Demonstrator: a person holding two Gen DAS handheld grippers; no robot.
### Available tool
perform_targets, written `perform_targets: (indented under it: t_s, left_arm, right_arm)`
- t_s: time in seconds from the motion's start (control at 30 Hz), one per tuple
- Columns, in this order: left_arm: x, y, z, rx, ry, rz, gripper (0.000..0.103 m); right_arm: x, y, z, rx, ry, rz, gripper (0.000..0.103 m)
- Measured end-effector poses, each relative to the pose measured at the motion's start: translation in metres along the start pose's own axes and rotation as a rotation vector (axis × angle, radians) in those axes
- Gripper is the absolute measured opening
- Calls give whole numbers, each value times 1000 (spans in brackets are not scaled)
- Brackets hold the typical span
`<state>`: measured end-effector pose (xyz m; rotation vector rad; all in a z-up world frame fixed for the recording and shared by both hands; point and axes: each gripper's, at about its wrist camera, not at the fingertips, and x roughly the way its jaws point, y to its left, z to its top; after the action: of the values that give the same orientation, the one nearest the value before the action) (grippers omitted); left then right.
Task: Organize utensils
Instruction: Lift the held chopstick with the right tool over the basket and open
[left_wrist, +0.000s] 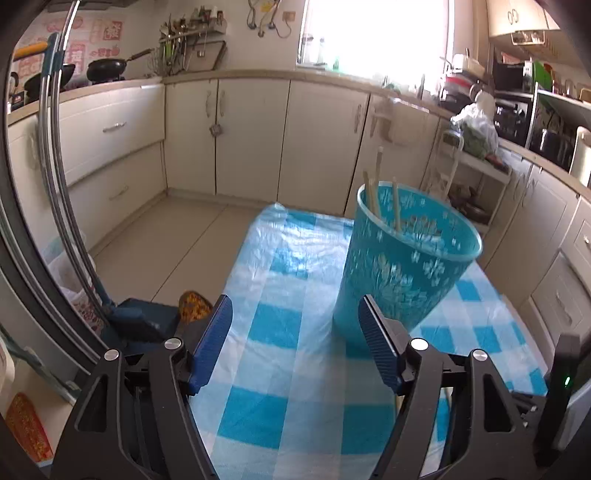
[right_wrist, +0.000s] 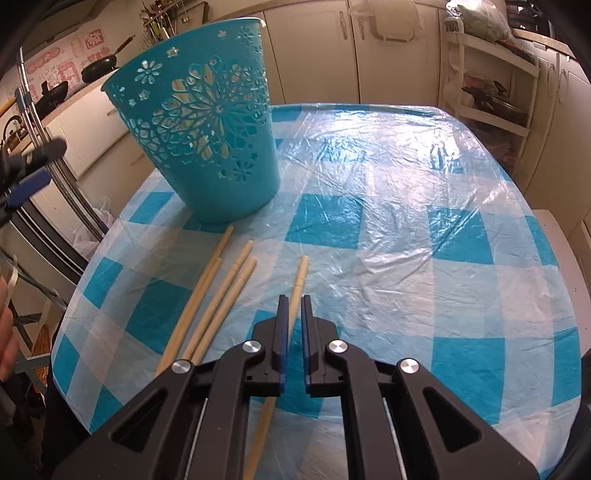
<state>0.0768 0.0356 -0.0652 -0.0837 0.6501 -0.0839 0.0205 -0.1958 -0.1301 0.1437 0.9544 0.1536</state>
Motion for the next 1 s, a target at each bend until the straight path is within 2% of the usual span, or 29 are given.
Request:
perform_targets:
  t_s: [0.07, 0.17, 0.23, 0.27, 0.33, 0.43, 0.57, 0.7, 0.87, 1.0]
  left_arm:
    - [4, 1, -8, 4, 33, -2, 68]
    - [7, -2, -14, 9, 55, -11, 68]
    - [7, -5, -16, 15, 62, -18, 68]
    - [7, -6, -15, 19, 62, -20, 68]
    - [6, -9, -15, 29, 62, -23, 69]
    - [5, -10, -16, 39, 70, -23, 69]
    - [8, -9, -22, 43, 99, -23, 70]
    - [11, -9, -29, 46, 131, -21, 71]
    - [10, -6, -32, 38, 148, -19, 72]
    - [4, -5, -30, 34, 140, -19, 74]
  right_arm:
    - [1, 1, -1, -19, 7, -11, 29]
    - [2, 11, -5, -77, 4, -64, 28]
    - [2, 10, -6, -90, 24, -94, 21]
    - [2, 7, -5, -75, 26, -87, 11]
    - [-1, -2, -5, -27, 39, -44, 6]
    - [-12, -8, -6, 30, 28, 20, 6]
    - [-37, -12, -3, 110, -4, 175, 6]
    - [-65, -11, 17, 161, -79, 295, 6]
    - [-112, 5, 67, 178, -248, 422, 6]
    - [-136, 25, 122, 146, -417, 431, 6]
